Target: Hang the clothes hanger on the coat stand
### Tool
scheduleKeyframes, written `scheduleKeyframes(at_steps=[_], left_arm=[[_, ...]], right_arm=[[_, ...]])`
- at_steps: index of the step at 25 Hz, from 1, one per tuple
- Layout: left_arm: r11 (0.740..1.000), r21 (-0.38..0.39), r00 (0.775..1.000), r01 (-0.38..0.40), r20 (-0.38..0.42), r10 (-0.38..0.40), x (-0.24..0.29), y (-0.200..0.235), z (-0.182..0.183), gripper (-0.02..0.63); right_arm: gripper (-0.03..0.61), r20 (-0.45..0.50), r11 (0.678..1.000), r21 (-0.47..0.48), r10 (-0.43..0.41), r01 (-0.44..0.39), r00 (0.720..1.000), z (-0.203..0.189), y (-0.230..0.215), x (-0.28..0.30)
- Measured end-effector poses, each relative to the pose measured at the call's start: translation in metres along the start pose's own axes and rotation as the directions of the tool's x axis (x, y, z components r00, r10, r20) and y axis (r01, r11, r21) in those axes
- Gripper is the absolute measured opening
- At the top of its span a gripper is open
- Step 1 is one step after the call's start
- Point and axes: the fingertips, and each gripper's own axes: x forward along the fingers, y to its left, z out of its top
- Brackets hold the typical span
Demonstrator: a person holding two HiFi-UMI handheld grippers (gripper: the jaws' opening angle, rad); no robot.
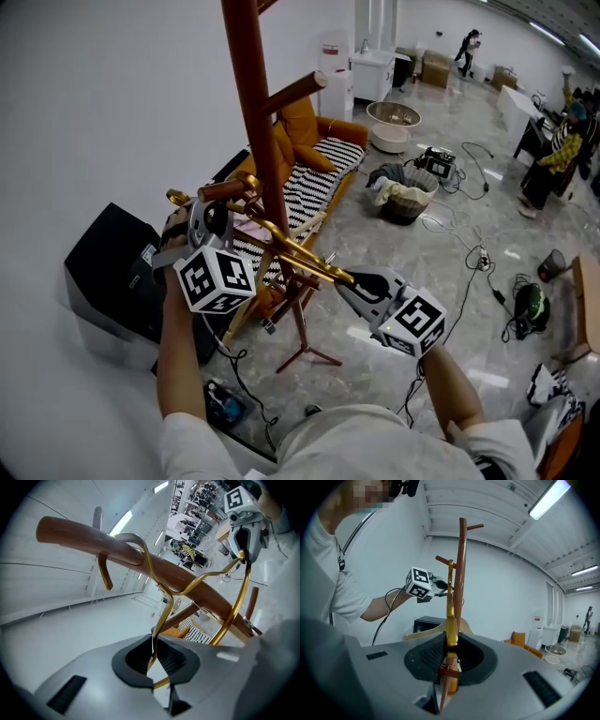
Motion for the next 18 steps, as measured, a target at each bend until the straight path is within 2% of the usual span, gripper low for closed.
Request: scheduleKeyframes(at_steps=[11,18], left_arm=[[0.999,0.016,0.999,-0.047,0.009,0.047,0.0,-0.013,0.004,0.023],[0.993,0.027,0.993,-0.115,0.014,0.115,0.0,-0.013,0.007,0.023]], right_arm=[[0.048,0.011,1.0,0.006,-0.015,0.015,1.0,-0.005,-0.006,-0.008],[0.051,0.019,0.998,-0.059,-0.022,0.023,1.0,-0.001,-0.006,-0.01]])
